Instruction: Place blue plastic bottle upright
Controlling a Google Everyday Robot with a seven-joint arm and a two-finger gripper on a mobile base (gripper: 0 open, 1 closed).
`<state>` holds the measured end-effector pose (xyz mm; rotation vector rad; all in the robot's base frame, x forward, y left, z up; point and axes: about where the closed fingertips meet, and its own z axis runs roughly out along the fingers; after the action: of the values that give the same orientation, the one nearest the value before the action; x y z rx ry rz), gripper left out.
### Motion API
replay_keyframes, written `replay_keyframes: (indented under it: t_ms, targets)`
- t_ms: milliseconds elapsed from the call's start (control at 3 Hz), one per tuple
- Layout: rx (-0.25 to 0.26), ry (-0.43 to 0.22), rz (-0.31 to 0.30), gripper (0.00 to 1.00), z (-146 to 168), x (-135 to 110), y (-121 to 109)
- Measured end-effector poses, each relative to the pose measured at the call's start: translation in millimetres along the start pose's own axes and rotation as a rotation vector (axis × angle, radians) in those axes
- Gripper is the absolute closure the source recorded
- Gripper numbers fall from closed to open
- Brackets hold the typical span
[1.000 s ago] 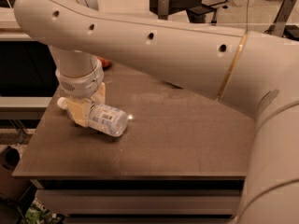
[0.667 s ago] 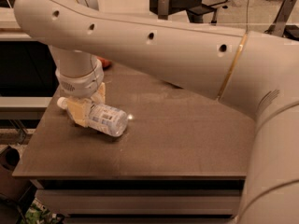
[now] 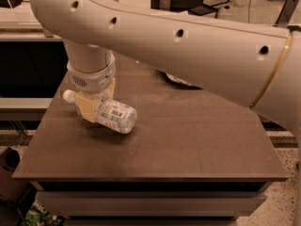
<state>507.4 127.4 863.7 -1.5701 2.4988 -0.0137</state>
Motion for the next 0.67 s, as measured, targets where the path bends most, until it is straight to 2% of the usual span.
replay_keyframes:
  t_ms: [667]
  targets:
    - [0.015, -0.155, -0.028, 1.0, -26.6, 21.3, -13.0]
